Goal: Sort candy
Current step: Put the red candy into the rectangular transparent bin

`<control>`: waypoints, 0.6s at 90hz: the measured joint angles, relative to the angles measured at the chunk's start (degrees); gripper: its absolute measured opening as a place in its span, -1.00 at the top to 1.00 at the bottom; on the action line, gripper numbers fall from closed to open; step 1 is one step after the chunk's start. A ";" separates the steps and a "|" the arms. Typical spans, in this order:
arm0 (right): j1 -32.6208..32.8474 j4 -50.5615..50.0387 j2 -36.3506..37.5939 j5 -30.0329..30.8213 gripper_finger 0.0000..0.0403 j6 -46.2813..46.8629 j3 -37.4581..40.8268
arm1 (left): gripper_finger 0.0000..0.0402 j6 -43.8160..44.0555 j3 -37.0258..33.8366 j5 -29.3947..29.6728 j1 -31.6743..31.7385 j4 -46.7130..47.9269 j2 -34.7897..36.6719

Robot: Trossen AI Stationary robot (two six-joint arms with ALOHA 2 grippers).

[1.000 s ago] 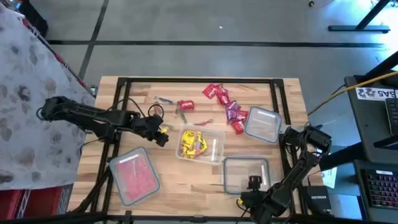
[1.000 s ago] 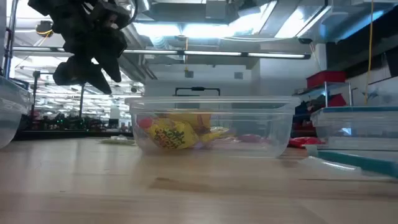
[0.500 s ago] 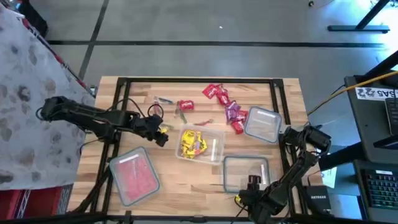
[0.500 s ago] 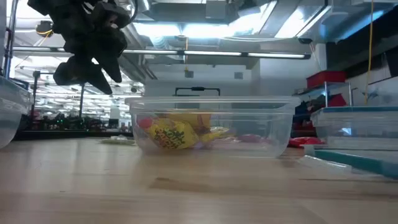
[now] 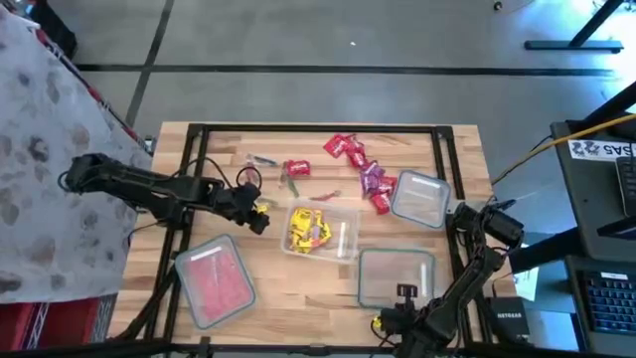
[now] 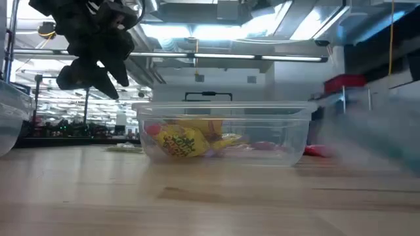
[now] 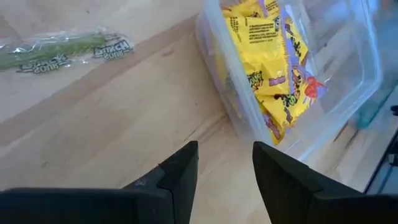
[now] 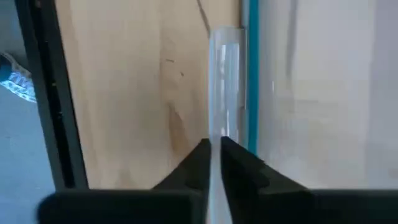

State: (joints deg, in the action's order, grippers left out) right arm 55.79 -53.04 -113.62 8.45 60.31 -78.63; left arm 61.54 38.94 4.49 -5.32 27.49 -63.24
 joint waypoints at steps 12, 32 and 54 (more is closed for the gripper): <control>0.00 -1.24 0.02 -0.54 0.98 0.16 -1.36 | 0.32 0.00 0.00 0.00 0.00 0.06 0.00; 0.10 -3.45 0.11 -0.62 0.99 1.44 -4.93 | 0.32 -0.29 0.00 -0.02 0.00 0.06 0.00; 0.87 -1.70 0.22 1.48 0.77 1.46 -4.79 | 0.32 -0.42 0.00 -0.01 0.00 0.06 0.00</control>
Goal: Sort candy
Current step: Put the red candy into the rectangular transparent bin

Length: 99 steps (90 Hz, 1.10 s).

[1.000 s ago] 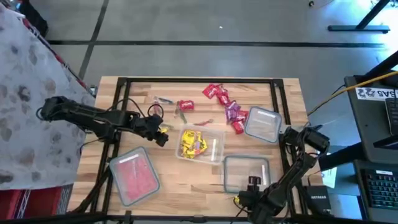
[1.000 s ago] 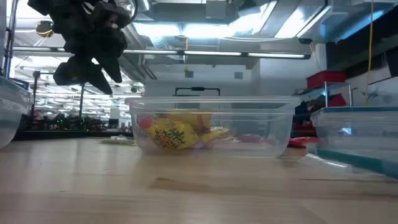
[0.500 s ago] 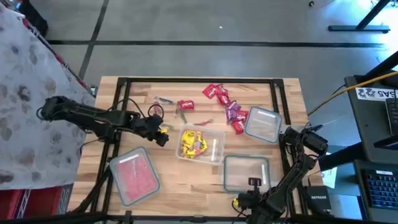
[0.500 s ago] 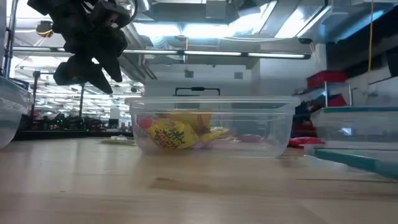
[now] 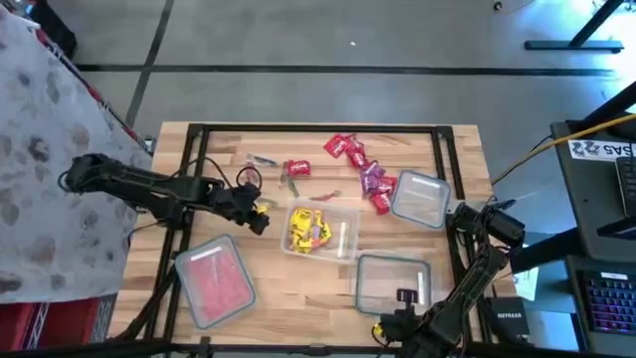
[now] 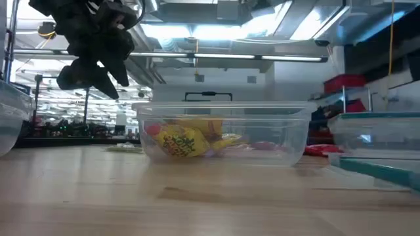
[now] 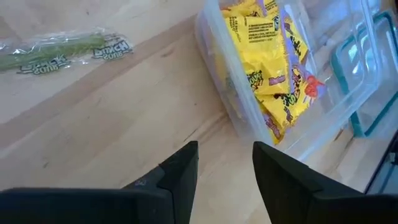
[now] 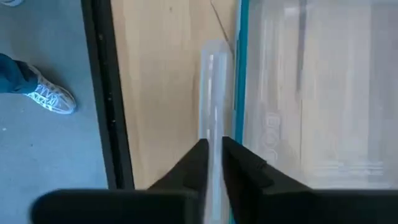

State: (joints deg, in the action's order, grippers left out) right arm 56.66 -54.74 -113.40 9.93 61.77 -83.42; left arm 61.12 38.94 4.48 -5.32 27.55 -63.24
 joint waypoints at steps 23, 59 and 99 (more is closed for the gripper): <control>0.35 5.11 -0.77 0.38 -0.08 2.14 0.68 | 0.32 0.00 0.00 -0.01 0.00 0.07 0.00; -0.87 -2.34 -7.23 -3.74 -0.25 2.71 0.27 | 0.32 0.00 0.00 -0.92 -0.04 0.10 0.00; -2.71 -4.78 -7.36 -6.81 0.87 2.23 -0.01 | 0.32 0.00 0.00 -1.41 -1.07 -0.09 0.00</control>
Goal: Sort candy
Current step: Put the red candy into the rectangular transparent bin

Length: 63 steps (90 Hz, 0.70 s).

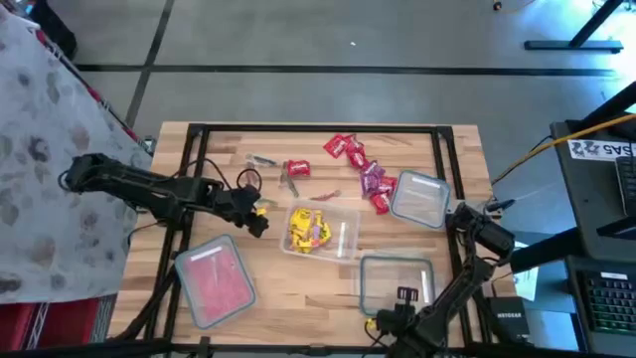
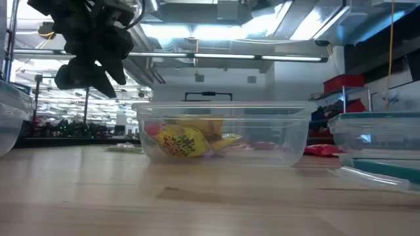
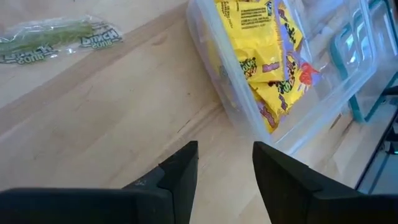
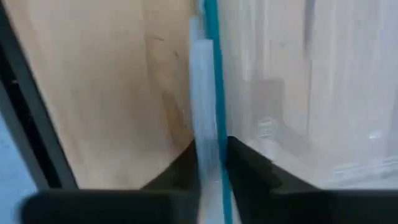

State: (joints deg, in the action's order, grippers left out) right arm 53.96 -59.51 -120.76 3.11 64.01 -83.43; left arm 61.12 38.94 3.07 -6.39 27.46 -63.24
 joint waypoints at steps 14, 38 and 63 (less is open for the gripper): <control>-0.41 -6.23 0.21 1.40 0.93 0.04 -3.94 | 0.32 -0.21 0.00 -0.79 -0.18 -0.67 0.00; -0.95 -20.43 6.97 0.68 0.97 -6.32 -18.64 | 0.32 -2.64 0.02 -1.91 -1.49 -6.23 0.00; -10.17 -30.43 13.52 -3.28 0.99 -22.26 -41.26 | 0.32 -3.28 0.02 1.20 -1.38 -5.12 0.00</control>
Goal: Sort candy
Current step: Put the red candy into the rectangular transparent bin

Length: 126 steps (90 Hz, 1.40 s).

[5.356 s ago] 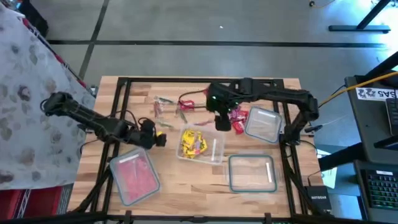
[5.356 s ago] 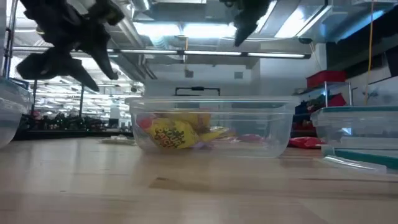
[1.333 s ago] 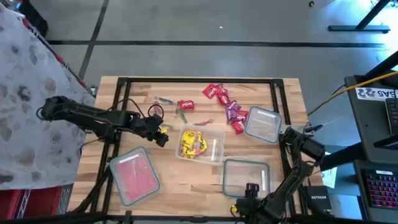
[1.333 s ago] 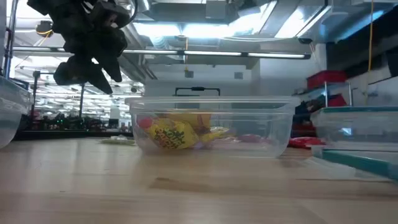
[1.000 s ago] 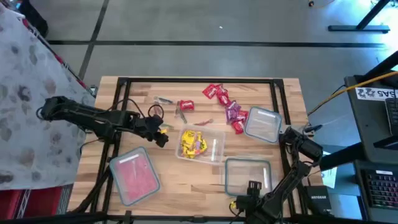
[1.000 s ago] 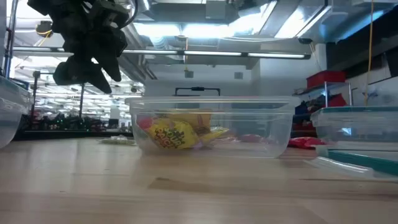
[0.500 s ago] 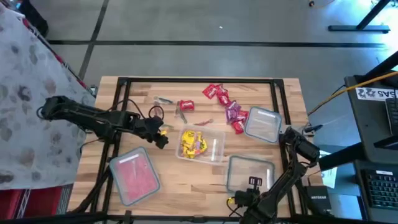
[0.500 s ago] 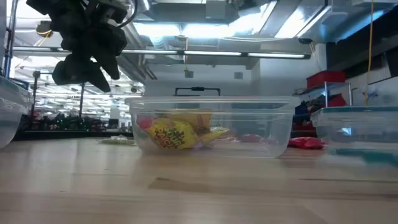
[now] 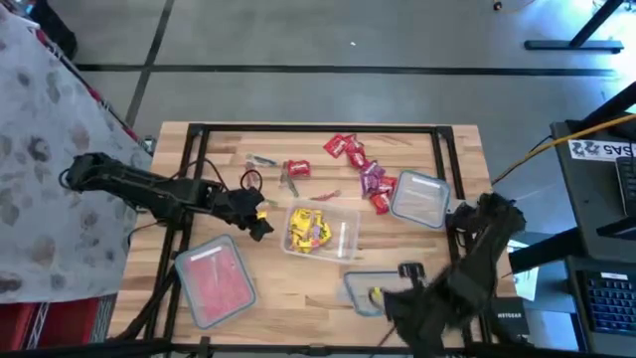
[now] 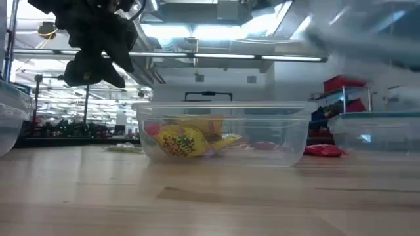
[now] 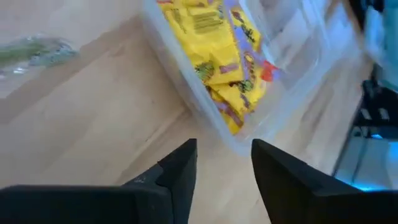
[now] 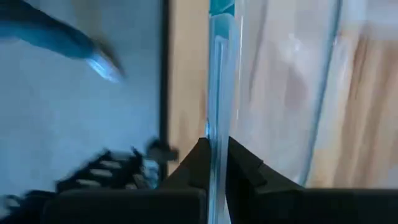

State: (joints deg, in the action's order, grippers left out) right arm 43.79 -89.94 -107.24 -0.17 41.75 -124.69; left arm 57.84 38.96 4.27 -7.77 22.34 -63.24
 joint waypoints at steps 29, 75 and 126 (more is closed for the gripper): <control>-24.77 13.24 -0.68 -27.61 0.99 -15.22 -4.21 | 0.32 -4.67 0.00 8.09 1.72 6.59 0.00; -48.00 24.96 -10.61 -72.91 0.99 -22.80 9.58 | 0.32 -28.61 -3.55 8.28 8.58 -7.58 -2.60; -45.33 33.74 -12.06 -76.25 1.00 -21.37 16.61 | 0.32 -39.85 -6.43 -11.15 17.61 -34.43 -19.21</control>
State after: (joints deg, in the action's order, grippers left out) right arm -1.54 -56.21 -119.31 -76.42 20.38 -108.07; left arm 17.98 32.53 -6.88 9.84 -12.08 -82.45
